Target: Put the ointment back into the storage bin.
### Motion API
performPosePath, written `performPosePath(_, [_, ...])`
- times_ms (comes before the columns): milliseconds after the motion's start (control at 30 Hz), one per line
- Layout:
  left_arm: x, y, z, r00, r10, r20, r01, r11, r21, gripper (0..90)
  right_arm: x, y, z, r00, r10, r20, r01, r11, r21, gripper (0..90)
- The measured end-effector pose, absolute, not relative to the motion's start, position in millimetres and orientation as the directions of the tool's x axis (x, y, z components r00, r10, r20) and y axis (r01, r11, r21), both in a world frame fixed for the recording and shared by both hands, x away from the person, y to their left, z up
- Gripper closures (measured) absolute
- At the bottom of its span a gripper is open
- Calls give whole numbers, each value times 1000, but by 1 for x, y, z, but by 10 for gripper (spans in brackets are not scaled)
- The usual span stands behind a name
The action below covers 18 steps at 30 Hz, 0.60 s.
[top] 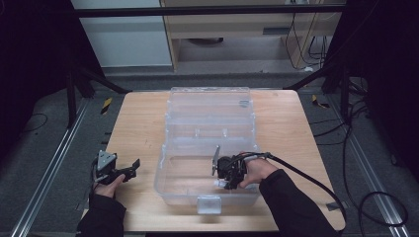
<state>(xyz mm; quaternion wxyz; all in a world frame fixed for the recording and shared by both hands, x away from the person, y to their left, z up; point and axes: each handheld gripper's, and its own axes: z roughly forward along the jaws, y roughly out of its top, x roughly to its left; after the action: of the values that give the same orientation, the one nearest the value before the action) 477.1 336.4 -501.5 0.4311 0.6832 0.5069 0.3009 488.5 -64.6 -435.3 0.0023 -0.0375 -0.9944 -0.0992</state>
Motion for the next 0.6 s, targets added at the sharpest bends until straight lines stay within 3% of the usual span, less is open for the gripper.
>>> performPosePath(600, [477,336,-501,306,952,-26,434,-115,894,27,491,-64,-447,-996,82,26,85,986,146,692])
